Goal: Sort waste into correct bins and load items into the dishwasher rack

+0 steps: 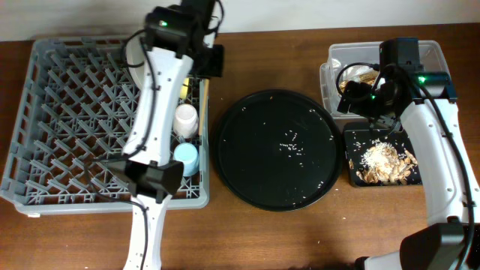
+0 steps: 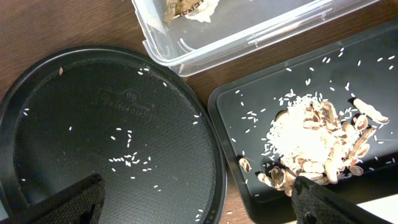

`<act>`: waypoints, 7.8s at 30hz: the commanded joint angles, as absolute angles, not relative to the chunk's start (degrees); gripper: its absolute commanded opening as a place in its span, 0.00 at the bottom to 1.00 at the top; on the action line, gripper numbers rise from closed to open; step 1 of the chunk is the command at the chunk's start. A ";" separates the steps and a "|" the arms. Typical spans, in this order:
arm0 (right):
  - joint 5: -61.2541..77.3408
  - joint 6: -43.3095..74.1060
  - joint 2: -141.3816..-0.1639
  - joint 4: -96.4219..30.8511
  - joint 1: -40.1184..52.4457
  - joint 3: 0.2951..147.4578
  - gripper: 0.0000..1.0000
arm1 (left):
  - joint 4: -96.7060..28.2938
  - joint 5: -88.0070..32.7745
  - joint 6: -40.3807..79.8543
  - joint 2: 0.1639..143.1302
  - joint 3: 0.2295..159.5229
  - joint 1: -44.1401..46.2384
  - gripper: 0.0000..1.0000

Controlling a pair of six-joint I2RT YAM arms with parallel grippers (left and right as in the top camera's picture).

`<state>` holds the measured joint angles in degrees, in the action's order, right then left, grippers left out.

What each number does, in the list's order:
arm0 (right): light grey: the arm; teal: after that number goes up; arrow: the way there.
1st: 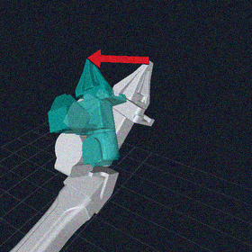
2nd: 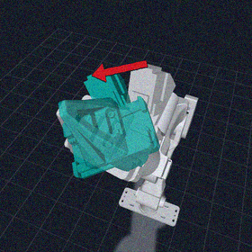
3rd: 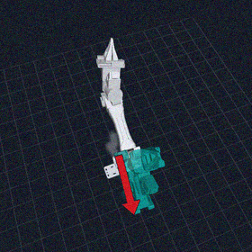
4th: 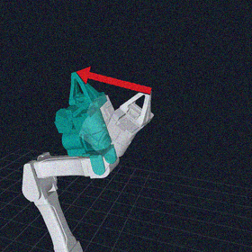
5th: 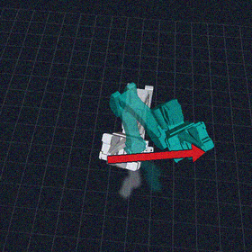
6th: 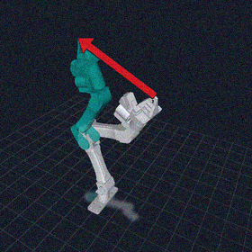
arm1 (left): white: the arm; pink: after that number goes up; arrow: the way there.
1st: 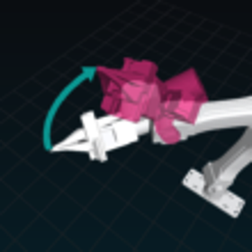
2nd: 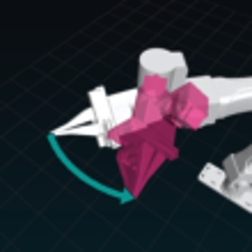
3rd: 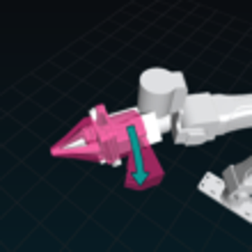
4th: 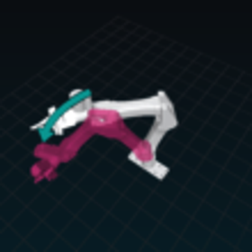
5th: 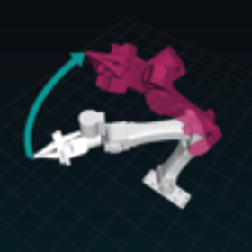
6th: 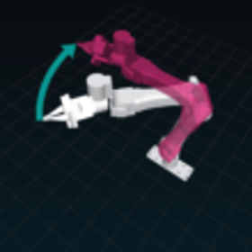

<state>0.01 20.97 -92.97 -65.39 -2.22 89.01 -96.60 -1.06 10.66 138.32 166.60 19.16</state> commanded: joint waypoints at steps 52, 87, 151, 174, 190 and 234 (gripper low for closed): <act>-3.75 13.69 -44.42 -74.41 -2.28 93.32 0.98 | -70.54 -7.11 3.99 109.27 121.64 5.74 0.99; 3.90 6.39 -0.19 -4.23 -1.96 0.32 0.99 | -70.54 -7.09 3.99 109.27 121.64 5.74 0.99; 3.90 6.39 -0.19 -4.23 -1.96 0.32 0.98 | -6.04 -1.28 -10.83 0.30 1.21 -4.29 0.99; 3.90 6.39 -0.19 -4.23 -1.96 0.32 0.98 | -6.07 -1.08 -10.83 0.40 1.21 -4.29 0.99; 3.90 6.39 -0.19 -4.23 -1.96 0.32 0.98 | -6.07 -1.08 -10.83 0.40 1.21 -4.29 1.00; 3.90 6.39 -0.19 -4.23 -1.96 0.32 0.98 | -6.07 -1.08 -10.83 0.40 1.21 -4.29 0.99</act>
